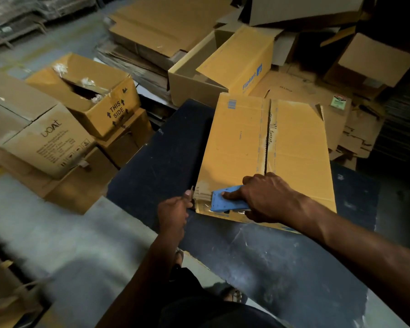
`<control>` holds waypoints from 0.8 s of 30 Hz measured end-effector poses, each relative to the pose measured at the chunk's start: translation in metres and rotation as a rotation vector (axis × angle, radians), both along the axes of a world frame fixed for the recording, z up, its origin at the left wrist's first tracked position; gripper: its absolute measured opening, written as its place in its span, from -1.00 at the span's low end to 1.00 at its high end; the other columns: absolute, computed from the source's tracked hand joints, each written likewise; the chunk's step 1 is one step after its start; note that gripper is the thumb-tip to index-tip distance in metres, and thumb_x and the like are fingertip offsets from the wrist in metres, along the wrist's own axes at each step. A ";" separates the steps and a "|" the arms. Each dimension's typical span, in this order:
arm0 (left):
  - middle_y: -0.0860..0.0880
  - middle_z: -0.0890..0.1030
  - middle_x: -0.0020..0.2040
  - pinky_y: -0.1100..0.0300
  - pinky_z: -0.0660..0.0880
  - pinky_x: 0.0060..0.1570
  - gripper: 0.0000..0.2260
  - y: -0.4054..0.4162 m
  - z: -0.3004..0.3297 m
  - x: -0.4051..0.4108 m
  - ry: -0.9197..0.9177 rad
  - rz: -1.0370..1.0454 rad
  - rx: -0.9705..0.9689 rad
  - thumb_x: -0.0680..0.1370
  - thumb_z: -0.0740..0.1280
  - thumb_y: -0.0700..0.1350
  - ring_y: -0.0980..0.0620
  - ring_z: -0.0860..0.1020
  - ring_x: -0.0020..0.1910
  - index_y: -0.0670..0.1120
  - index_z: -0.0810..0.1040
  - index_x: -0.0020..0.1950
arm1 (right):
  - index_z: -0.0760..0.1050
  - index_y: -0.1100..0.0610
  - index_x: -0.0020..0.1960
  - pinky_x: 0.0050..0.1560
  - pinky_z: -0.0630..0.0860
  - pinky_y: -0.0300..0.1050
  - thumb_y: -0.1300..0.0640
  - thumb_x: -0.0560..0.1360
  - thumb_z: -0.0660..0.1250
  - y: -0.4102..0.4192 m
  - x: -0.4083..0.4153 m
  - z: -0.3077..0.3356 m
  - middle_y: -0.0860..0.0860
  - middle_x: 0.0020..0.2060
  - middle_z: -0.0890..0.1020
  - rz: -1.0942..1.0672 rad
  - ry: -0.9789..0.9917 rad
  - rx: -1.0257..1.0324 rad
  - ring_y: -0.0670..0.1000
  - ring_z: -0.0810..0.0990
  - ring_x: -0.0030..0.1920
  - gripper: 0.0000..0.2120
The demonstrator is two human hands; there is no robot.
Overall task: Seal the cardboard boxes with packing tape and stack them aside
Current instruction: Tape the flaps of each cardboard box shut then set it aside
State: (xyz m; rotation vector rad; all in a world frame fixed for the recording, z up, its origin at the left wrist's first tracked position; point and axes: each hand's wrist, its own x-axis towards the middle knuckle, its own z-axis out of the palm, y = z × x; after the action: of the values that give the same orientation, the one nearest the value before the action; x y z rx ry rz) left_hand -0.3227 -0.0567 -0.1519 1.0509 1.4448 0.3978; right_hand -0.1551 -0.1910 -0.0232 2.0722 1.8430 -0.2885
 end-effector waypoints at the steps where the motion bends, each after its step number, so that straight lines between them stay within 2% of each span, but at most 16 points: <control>1: -0.18 0.70 -0.17 0.19 0.33 -0.43 -0.76 0.002 -0.001 0.000 -0.002 -0.001 -0.011 0.57 0.49 0.01 0.03 0.43 -0.40 -0.15 0.67 -0.16 | 0.13 -0.31 0.61 -0.06 0.41 0.00 -0.05 0.62 0.26 0.003 -0.002 0.000 0.06 0.13 0.54 0.006 -0.015 -0.016 0.18 0.60 0.13 -0.38; 4: -0.18 0.71 -0.14 0.14 0.38 -0.35 -0.76 0.008 -0.002 0.001 -0.014 -0.001 -0.003 0.57 0.49 0.00 0.02 0.45 -0.37 -0.13 0.67 -0.20 | 0.20 -0.30 0.59 -0.12 0.41 -0.04 -0.06 0.58 0.34 0.014 -0.002 0.004 0.04 0.15 0.56 -0.019 -0.019 -0.076 0.18 0.63 0.12 -0.36; 7: -0.03 0.70 -0.23 0.11 0.46 -0.12 -0.78 0.003 0.004 -0.001 -0.059 0.049 0.103 0.59 0.46 -0.04 0.04 0.55 -0.27 -0.07 0.65 -0.23 | 0.25 -0.28 0.57 -0.15 0.43 -0.05 -0.10 0.52 0.41 0.020 -0.003 0.009 0.01 0.18 0.58 -0.071 -0.006 -0.121 0.15 0.64 0.11 -0.33; 11: 0.02 0.69 -0.28 0.21 0.41 -0.20 -0.79 -0.006 0.008 -0.001 -0.127 0.088 0.213 0.61 0.45 -0.07 0.11 0.63 -0.20 -0.06 0.65 -0.23 | 0.29 -0.26 0.56 -0.16 0.38 -0.09 -0.04 0.53 0.39 0.021 -0.006 0.012 0.00 0.21 0.59 -0.087 -0.036 -0.102 0.14 0.65 0.12 -0.36; 15: 0.02 0.71 -0.26 0.12 0.48 -0.08 -0.80 0.001 -0.011 -0.002 -0.089 0.059 0.093 0.60 0.45 0.00 0.03 0.64 -0.17 -0.05 0.68 -0.19 | 0.28 -0.27 0.56 -0.19 0.35 -0.08 -0.03 0.53 0.40 0.023 -0.005 0.014 0.00 0.21 0.59 -0.084 -0.039 -0.117 0.15 0.65 0.11 -0.35; 17: 0.01 0.70 -0.25 0.12 0.45 -0.18 -0.79 0.003 -0.020 -0.001 -0.070 0.031 0.009 0.59 0.46 0.04 0.04 0.55 -0.29 -0.06 0.69 -0.16 | 0.28 -0.26 0.56 -0.19 0.37 -0.08 -0.05 0.53 0.42 0.026 -0.006 0.015 0.00 0.20 0.59 -0.085 -0.037 -0.127 0.15 0.65 0.11 -0.35; 20: -0.06 0.67 -0.20 0.23 0.21 -0.48 -0.77 0.013 -0.025 0.000 -0.075 -0.031 -0.124 0.59 0.47 0.04 0.11 0.33 -0.47 -0.13 0.68 -0.09 | 0.29 -0.24 0.56 -0.16 0.38 -0.07 -0.07 0.52 0.44 0.029 -0.005 0.016 0.01 0.20 0.58 -0.085 -0.030 -0.144 0.14 0.64 0.13 -0.34; 24: -0.06 0.67 -0.14 0.31 0.11 -0.57 -0.77 0.026 -0.032 -0.005 -0.082 -0.096 -0.297 0.57 0.49 0.01 0.15 0.29 -0.51 -0.17 0.66 -0.02 | 0.35 -0.19 0.53 -0.13 0.40 -0.07 -0.06 0.50 0.45 0.030 -0.008 0.018 0.03 0.19 0.59 -0.053 -0.045 -0.152 0.15 0.62 0.16 -0.37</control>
State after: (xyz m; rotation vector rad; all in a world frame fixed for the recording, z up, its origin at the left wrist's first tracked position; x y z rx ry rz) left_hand -0.3281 -0.0311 -0.1838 0.8502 1.3272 0.1490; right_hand -0.1635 -0.1605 -0.0049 2.0099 1.6872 -0.3794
